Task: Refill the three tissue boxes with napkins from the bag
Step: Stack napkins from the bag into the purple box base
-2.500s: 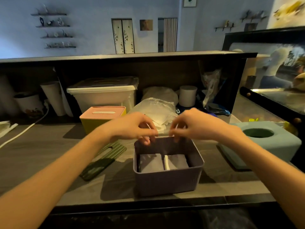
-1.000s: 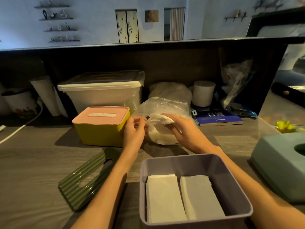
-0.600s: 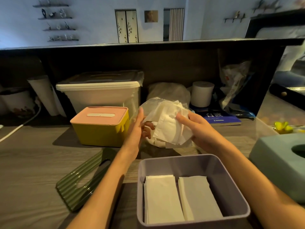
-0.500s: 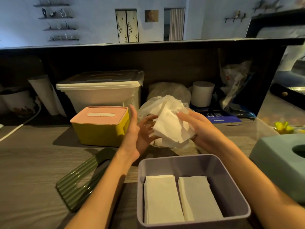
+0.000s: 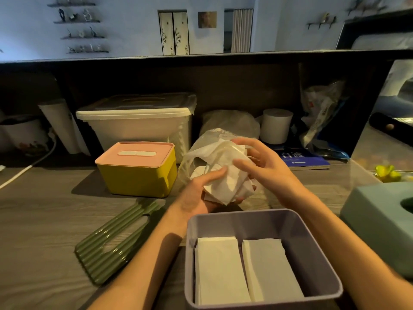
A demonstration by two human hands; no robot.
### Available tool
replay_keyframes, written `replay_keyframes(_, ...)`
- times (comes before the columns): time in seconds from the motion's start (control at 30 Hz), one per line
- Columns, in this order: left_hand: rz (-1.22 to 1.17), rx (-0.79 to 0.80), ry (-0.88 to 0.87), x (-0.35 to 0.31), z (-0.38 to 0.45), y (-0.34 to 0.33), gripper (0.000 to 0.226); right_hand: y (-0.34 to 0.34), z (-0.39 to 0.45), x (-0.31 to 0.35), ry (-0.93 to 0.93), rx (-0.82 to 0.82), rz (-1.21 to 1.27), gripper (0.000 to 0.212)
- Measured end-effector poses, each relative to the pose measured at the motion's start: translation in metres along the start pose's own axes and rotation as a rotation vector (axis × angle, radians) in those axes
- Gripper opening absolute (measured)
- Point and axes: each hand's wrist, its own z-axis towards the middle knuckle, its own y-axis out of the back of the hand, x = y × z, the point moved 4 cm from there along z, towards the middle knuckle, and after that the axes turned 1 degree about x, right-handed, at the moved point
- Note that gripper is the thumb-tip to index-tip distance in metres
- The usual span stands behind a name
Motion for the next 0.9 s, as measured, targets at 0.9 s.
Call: replay_keyframes(0.9, -0.061, -0.090, 0.114, 0.000, 0.001, -0.011, 0.016, 0.018, -0.004, 0.022, -0.010, -0.223, 0.238, 0.019)
